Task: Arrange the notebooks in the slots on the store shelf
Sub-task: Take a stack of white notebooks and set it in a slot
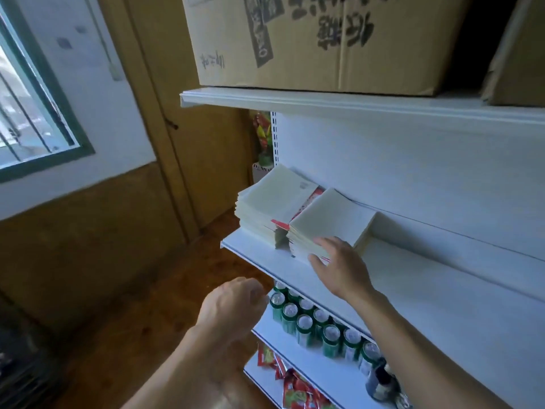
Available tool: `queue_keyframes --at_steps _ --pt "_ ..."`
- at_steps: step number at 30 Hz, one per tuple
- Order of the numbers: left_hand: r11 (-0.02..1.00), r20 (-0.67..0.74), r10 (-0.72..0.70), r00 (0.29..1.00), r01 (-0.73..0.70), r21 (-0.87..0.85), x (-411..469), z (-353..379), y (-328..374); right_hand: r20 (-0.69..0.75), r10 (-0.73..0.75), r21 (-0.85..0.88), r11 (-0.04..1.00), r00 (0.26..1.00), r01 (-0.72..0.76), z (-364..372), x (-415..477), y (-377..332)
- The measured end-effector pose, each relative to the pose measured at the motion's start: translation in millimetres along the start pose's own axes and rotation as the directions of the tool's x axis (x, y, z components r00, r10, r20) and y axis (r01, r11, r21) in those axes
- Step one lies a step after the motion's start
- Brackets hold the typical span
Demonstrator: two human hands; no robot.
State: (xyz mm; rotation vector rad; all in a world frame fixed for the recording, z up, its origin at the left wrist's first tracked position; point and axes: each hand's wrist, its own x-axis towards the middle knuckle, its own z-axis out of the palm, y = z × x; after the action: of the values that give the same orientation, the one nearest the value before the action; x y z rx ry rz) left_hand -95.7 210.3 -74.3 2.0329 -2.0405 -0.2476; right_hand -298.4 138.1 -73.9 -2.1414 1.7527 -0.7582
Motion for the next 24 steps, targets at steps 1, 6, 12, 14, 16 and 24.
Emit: queue_keyframes --at_steps 1,6,12,14,16,24 --pt "1.000 0.011 0.014 1.000 -0.014 0.000 18 -3 -4 -0.027 0.001 0.007 1.000 1.000 -0.001 7 13 -1" --pt "0.986 0.023 0.167 0.986 -0.166 -0.025 100 -10 -16 -0.056 0.033 -0.056 0.998 0.998 -0.036 29 57 3" --pt "0.896 -0.045 0.443 0.895 -0.443 0.006 186 -22 -9 0.054 0.169 -0.386 0.912 0.984 -0.136 47 69 10" --pt "0.861 0.128 0.489 0.863 -0.501 0.088 210 -25 -13 0.018 0.166 -0.398 0.906 0.986 -0.146 51 67 6" --pt "0.830 0.196 0.506 0.840 -0.536 0.155 224 -21 -28 -0.016 0.171 -0.388 0.907 0.985 -0.164 52 61 -3" --pt "0.536 -0.110 0.840 0.531 -0.844 0.022 248 -28 -91 -0.140 0.199 -0.215 0.950 0.970 -0.226 44 31 -39"
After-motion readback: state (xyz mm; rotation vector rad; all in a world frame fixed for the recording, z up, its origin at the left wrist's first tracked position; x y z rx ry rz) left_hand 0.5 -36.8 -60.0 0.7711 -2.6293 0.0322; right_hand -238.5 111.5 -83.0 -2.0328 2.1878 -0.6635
